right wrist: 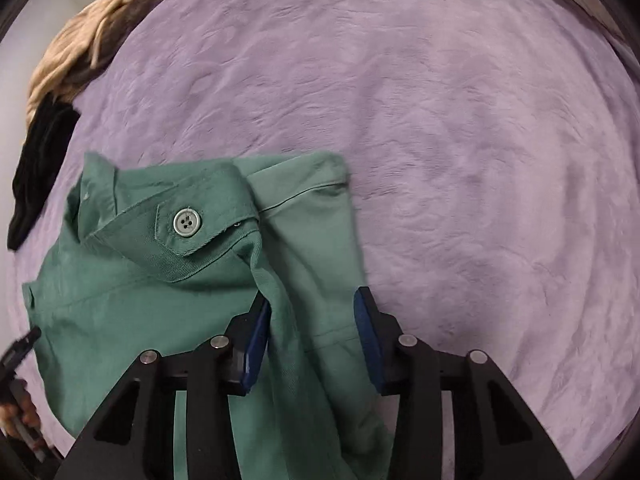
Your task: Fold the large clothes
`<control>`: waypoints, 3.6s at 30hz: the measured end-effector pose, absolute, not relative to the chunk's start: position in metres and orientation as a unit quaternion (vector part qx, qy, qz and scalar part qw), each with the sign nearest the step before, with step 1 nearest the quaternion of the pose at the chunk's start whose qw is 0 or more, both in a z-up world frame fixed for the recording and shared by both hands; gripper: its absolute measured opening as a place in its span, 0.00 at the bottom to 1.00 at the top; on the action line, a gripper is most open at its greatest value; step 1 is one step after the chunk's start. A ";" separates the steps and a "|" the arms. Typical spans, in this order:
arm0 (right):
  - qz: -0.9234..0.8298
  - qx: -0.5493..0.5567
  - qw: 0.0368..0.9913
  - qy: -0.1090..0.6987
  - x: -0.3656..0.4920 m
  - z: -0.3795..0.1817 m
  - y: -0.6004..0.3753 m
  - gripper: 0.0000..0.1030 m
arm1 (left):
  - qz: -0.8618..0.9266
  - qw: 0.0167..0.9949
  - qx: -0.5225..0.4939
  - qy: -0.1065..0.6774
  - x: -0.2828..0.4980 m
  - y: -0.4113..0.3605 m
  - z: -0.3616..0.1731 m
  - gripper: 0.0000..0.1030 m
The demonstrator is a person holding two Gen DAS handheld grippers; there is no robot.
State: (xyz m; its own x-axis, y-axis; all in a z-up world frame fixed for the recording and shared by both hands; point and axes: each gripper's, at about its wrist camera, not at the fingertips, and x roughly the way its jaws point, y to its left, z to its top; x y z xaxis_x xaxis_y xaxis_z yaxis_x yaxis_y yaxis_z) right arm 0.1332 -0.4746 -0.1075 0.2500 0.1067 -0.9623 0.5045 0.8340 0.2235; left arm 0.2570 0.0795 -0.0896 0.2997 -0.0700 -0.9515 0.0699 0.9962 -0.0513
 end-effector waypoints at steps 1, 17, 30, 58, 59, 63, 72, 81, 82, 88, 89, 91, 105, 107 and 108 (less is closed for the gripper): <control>-0.122 0.260 0.754 0.591 0.131 -0.103 -0.476 0.43 | -0.037 0.803 0.000 0.595 0.258 0.081 -0.095 0.83; -0.002 0.287 0.783 0.551 0.154 -0.070 -0.443 0.06 | -0.083 0.803 -0.015 0.590 0.279 0.068 -0.096 0.11; -0.087 0.328 0.746 0.573 0.110 -0.091 -0.478 0.56 | -0.014 0.811 -0.010 0.585 0.278 0.083 -0.095 0.37; -0.271 0.425 0.694 0.515 -0.057 -0.099 -0.499 0.13 | 0.021 0.783 0.000 0.621 0.152 0.105 -0.127 0.87; -0.260 0.423 0.698 0.516 -0.056 -0.095 -0.500 0.13 | 0.020 0.783 -0.005 0.622 0.151 0.108 -0.127 0.87; -0.165 0.373 0.754 0.515 -0.024 -0.066 -0.464 0.16 | 0.019 0.785 -0.004 0.619 0.149 0.109 -0.129 0.87; -0.118 0.318 0.723 0.602 0.021 -0.123 -0.440 0.09 | 0.023 0.785 0.020 0.618 0.153 0.094 -0.127 0.87; -0.136 0.336 0.714 0.599 -0.001 -0.107 -0.446 0.10 | 0.042 0.792 0.010 0.609 0.147 0.148 -0.111 0.87; -0.139 0.331 0.715 0.600 -0.002 -0.102 -0.443 0.12 | 0.043 0.791 0.006 0.610 0.146 0.152 -0.109 0.87; -0.127 0.333 0.716 0.600 -0.015 -0.080 -0.417 0.14 | 0.051 0.797 0.031 0.601 0.139 0.153 -0.094 0.87; -0.123 0.334 0.716 0.601 -0.017 -0.077 -0.412 0.14 | 0.058 0.796 0.029 0.602 0.137 0.160 -0.093 0.86; -0.109 0.335 0.715 0.604 -0.016 -0.074 -0.393 0.15 | 0.061 0.796 0.005 0.602 0.130 0.172 -0.087 0.79; -0.015 0.306 0.699 0.646 -0.006 -0.069 -0.283 0.48 | 0.043 0.770 0.004 0.636 0.118 0.183 -0.123 0.80; -0.010 0.309 0.696 0.649 -0.008 -0.068 -0.276 0.48 | 0.041 0.768 0.019 0.639 0.114 0.183 -0.119 0.80; -0.008 0.308 0.694 0.650 -0.008 -0.067 -0.271 0.48 | 0.040 0.766 0.024 0.641 0.112 0.183 -0.118 0.80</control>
State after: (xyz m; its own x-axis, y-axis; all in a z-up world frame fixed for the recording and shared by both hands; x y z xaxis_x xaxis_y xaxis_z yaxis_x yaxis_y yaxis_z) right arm -0.0079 -0.2715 -0.0673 0.1545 0.3903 -0.9076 0.4118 0.8096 0.4183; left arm 0.1120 0.1835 -0.1175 0.1749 0.0913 -0.9803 -0.0304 0.9957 0.0873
